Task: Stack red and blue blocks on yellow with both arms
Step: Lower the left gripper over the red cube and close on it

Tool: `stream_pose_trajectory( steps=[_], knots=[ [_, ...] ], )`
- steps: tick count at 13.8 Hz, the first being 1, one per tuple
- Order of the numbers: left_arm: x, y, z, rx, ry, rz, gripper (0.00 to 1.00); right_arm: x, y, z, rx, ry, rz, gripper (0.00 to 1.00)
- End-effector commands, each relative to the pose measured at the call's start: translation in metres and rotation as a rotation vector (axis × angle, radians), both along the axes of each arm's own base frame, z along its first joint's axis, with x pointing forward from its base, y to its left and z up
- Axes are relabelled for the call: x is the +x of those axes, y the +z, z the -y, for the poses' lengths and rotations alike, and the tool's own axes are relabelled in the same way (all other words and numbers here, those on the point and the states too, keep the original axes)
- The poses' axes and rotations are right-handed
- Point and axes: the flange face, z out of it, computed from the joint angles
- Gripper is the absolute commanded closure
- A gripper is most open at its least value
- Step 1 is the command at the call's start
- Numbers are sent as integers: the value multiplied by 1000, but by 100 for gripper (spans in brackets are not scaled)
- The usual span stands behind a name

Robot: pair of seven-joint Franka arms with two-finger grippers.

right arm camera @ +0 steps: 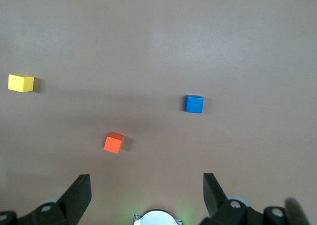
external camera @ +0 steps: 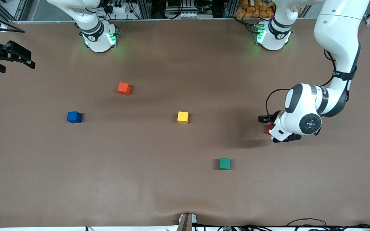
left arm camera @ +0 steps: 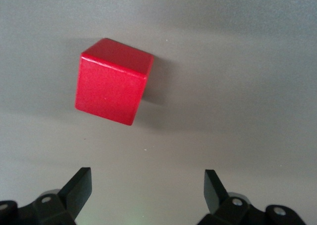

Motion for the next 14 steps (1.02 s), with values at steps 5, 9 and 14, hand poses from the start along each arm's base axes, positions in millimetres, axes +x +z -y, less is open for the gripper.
stream_pose_trajectory(
  steps=[5,9,14],
  knots=[
    [5,-5,-5,-3,1,28,0,2,1,5,12,-14,-5,0],
    [9,-12,-11,43,-56,57,0,2,1,5,12,-14,-5,0],
    [21,-22,-25,2,-202,120,0,2,1,5,12,-14,-6,0]
  ],
)
